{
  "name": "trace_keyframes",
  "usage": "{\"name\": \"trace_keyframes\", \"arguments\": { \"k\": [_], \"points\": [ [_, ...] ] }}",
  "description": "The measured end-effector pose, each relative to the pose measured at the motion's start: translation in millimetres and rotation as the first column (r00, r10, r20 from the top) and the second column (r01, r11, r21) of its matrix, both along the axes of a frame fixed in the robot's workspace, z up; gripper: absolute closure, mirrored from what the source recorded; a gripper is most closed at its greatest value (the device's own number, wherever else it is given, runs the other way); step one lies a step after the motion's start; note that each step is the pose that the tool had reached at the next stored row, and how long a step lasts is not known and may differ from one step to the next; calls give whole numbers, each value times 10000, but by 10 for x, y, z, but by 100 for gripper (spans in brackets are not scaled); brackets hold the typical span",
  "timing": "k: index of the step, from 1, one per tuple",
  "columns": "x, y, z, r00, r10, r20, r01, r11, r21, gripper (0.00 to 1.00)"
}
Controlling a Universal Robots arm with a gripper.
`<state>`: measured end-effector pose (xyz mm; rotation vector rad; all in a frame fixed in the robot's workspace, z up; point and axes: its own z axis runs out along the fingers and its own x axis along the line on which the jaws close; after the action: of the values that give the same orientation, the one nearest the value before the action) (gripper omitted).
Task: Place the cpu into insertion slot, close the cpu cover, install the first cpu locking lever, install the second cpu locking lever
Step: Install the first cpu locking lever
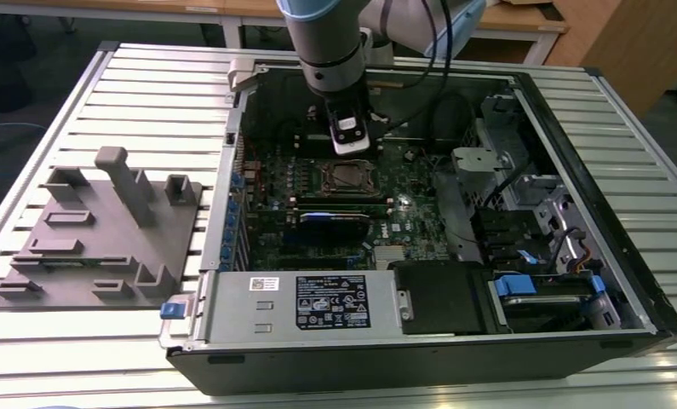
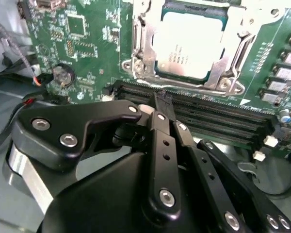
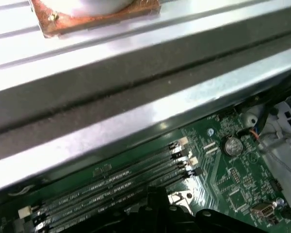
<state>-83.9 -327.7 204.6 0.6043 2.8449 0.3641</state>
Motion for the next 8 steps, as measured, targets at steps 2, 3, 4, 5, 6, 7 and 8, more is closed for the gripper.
{"name": "trace_keyframes", "arguments": {
  "k": [2, 3, 4, 5, 6, 7, 8],
  "points": [
    [23, 0, -1, 9997, -4, -242, -1, 9998, -216, 89],
    [34, 0, -1, 9993, -8, -365, -5, 9995, -331, 89],
    [44, 0, 0, 9989, -12, -473, -9, 9990, -443, 89],
    [51, 0, 0, 9984, -18, -560, -13, 9985, -544, 89],
    [56, 0, -1, 9980, -20, -627, -18, 9981, -610, 89],
    [61, 1, -1, 9977, -13, -680, -30, 9979, -641, 89],
    [65, 0, -1, 9974, 11, -715, -58, 9979, -651, 89]
  ]
}}
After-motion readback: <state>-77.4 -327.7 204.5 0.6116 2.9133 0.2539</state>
